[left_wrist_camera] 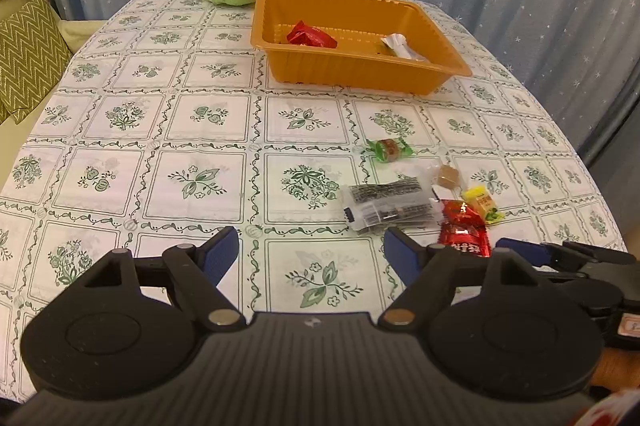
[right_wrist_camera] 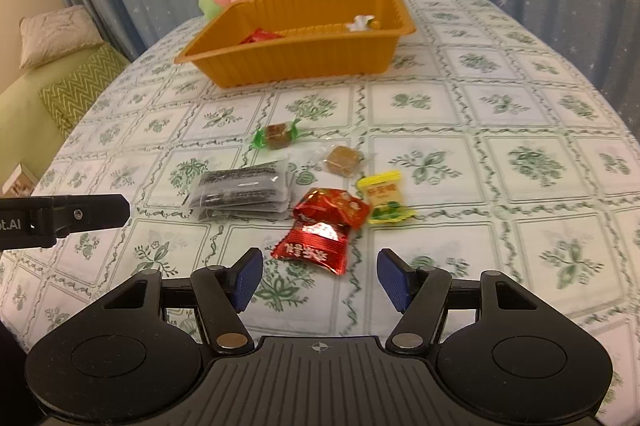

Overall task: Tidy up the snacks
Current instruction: 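Withdraw both grippers from the tray back toward the remaining snacks, then grasp the red candy packet with the right gripper while the left grasps the clear stick packet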

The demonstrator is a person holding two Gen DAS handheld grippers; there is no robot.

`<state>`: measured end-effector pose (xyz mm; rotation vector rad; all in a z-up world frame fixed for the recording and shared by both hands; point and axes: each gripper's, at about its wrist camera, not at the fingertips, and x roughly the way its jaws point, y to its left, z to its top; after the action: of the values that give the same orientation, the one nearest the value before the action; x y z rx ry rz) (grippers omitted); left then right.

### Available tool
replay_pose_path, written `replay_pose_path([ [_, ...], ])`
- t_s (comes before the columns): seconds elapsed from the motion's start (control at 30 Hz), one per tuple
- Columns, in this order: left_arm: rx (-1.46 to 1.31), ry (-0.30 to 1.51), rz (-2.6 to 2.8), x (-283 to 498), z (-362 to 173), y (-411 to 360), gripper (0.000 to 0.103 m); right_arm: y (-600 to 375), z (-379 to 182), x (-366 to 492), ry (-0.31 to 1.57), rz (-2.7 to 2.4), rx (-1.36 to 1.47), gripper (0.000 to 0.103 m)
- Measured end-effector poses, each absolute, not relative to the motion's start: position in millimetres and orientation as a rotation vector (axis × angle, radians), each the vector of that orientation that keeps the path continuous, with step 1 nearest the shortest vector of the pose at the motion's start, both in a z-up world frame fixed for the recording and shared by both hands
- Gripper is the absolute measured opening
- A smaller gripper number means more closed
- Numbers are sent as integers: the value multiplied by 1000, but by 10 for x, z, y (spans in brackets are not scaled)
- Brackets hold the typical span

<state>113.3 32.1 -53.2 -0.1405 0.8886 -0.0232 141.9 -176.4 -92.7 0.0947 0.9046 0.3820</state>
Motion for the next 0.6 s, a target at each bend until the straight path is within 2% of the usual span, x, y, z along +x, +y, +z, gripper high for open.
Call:
replay_pose_path([
  [0.13, -146, 901, -22, 1176, -589, 347, 77, -1692, -963, 1460, 881, 373, 89, 64],
  [0.2, -149, 907, -20, 1197, -619, 353, 77, -1647, -969, 1467, 868, 367, 67, 57],
  [0.37, -150, 913, -24, 1225, -651, 342, 77, -1519, -988, 1435, 840, 350, -26, 49],
  [0.4, -148, 914, -26, 1225, -653, 335, 77, -1508, -995, 1422, 834, 346, -44, 44],
  [0.6, -119, 912, -49, 1238, -653, 296, 77, -1564, -971, 1392, 830, 354, -41, 34],
])
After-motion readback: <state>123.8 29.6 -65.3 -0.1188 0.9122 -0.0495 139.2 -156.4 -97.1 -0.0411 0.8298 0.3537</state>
